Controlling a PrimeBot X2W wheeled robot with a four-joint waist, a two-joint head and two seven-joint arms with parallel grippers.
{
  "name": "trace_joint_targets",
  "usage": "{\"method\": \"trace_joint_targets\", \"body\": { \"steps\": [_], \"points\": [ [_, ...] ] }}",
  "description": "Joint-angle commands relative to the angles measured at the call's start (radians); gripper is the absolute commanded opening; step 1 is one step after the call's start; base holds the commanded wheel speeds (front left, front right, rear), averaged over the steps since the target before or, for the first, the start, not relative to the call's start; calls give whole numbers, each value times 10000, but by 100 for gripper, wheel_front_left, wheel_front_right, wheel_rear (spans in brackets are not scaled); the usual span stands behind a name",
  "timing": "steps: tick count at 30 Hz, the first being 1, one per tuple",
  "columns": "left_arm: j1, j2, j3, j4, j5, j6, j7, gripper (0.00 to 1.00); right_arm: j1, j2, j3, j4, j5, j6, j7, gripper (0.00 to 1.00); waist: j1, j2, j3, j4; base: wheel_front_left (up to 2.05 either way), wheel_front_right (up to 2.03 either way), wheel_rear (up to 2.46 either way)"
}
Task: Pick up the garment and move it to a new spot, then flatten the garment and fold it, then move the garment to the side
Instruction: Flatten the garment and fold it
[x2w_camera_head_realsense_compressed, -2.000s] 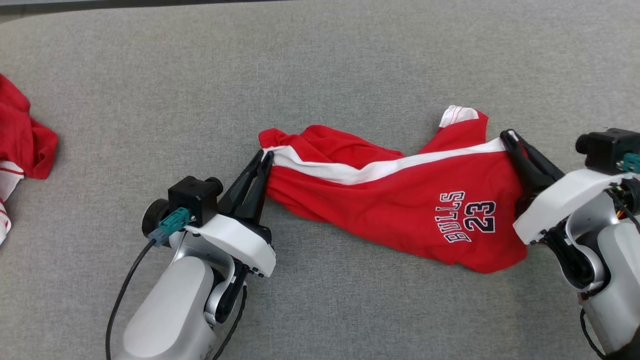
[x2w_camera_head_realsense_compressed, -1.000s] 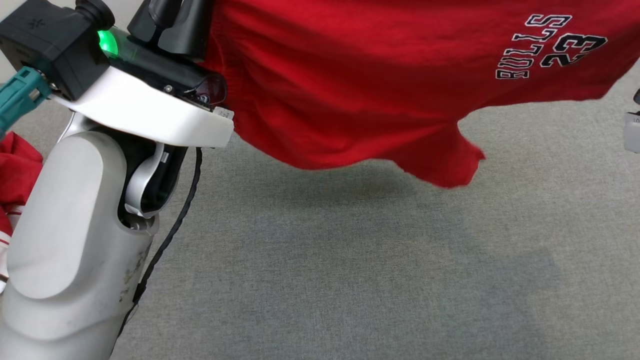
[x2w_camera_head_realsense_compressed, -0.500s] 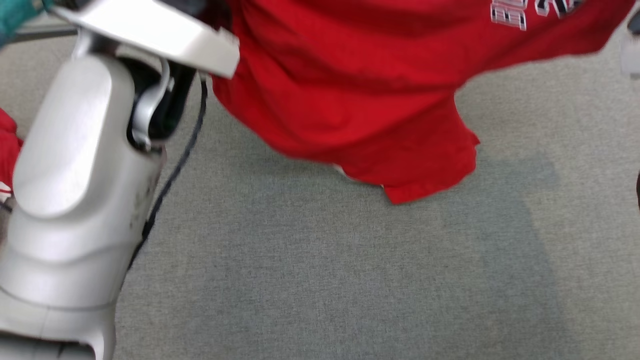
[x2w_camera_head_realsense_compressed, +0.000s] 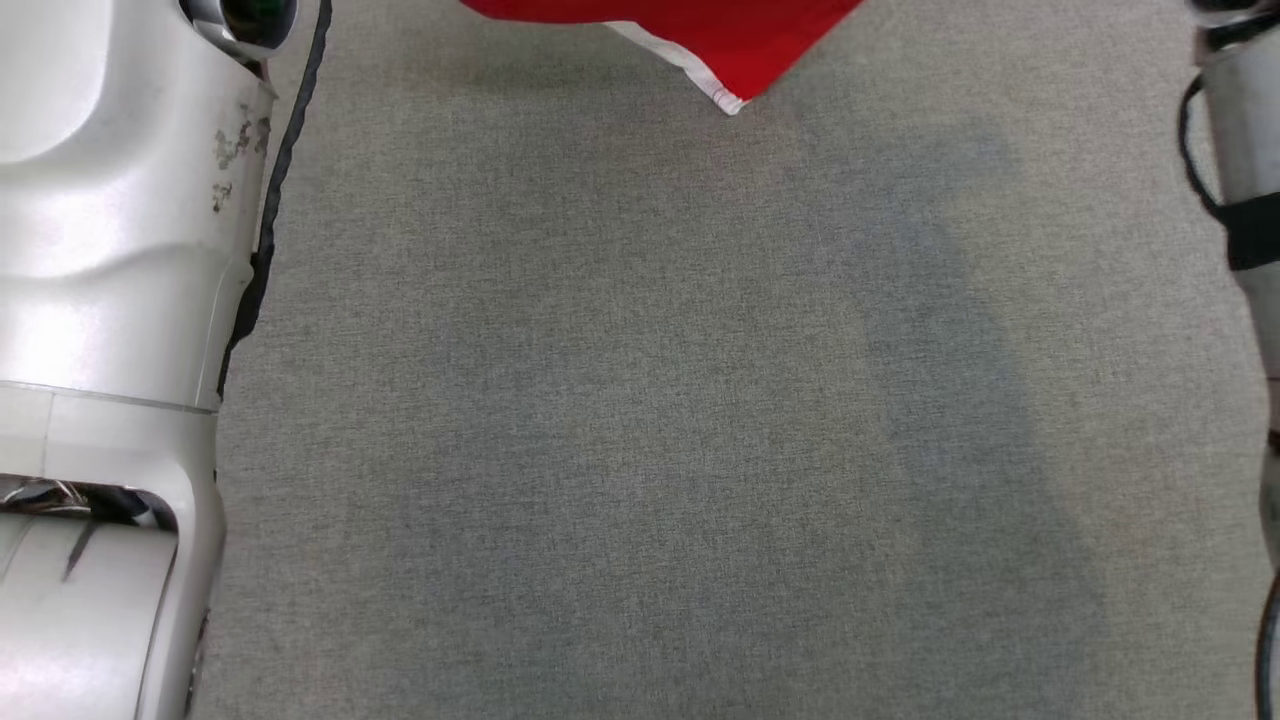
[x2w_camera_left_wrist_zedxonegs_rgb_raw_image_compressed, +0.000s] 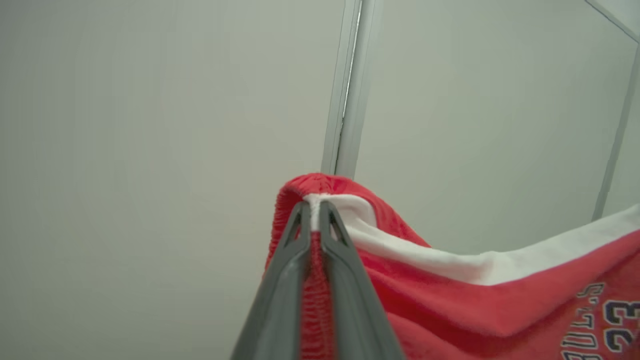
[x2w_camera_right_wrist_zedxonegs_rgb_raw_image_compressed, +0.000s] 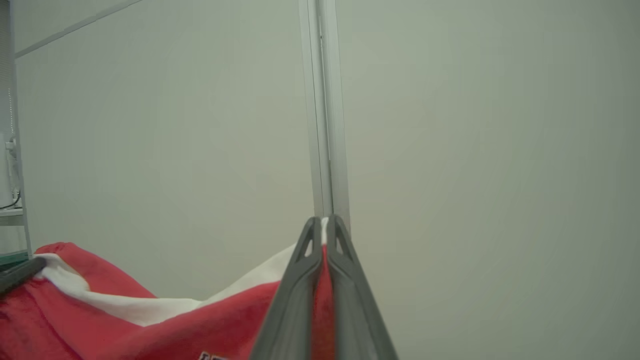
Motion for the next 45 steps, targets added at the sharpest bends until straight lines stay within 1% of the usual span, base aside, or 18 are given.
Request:
{"method": "trace_joint_targets", "body": {
  "steps": [1,6,9,12,13,16,19,23,25,30,36,39,45],
  "points": [
    [105,-68,81,433,-64,-90,-39,0,-72,157,388,622,190,1,-100,0,0,0,71,-15,0,0,0],
    [879,-231,106,1848,-157,-168,-28,0,387,586,1377,2195,834,1,-113,0,0,0,325,-80,0,0,0],
    [1528,-314,16,2571,-205,-213,-29,0,994,753,1902,2850,1365,1,-90,0,0,0,422,-108,0,0,0],
    [2365,-350,11,2891,-396,-236,-28,0,1922,869,2417,3160,1886,1,-137,0,0,0,459,-95,0,0,0],
    [2365,-350,11,2891,-396,-236,-28,0,1922,869,2417,3160,1886,1,-137,0,0,0,459,-95,0,0,0],
    [3239,-384,-224,2721,-591,-243,-29,0,3011,745,2682,3082,2435,1,-179,0,0,0,430,-66,0,0,0],
    [4256,-397,-639,1988,-641,-242,-28,0,4223,512,2623,2348,2795,1,-188,0,0,0,262,-86,0,0,0],
    [5897,-354,-649,804,-450,-246,-28,0,5999,122,2219,949,2805,1,-188,0,0,0,-109,-128,0,0,0],
    [6716,-311,-493,32,-364,-247,-28,0,6853,-94,1867,126,2590,1,-184,0,0,0,-319,-119,0,0,0],
    [8809,-180,-306,-1766,-62,-248,-29,0,8950,-390,1068,-1644,1866,1,-183,0,0,0,-838,-105,0,0,0],
    [10938,2,-87,-3689,124,-226,-29,0,11259,-432,289,-3313,1129,1,-184,0,0,0,-1440,-136,0,0,0],
    [11891,120,28,-4468,29,-43,-22,0,12357,-393,-44,-3884,868,-1,-184,0,0,0,-1765,-152,0,0,0],
    [13559,399,-65,-6253,-73,492,792,0,14202,-340,-499,-5078,297,-1,230,0,0,0,-2245,-194,0,0,0]
  ]
}}
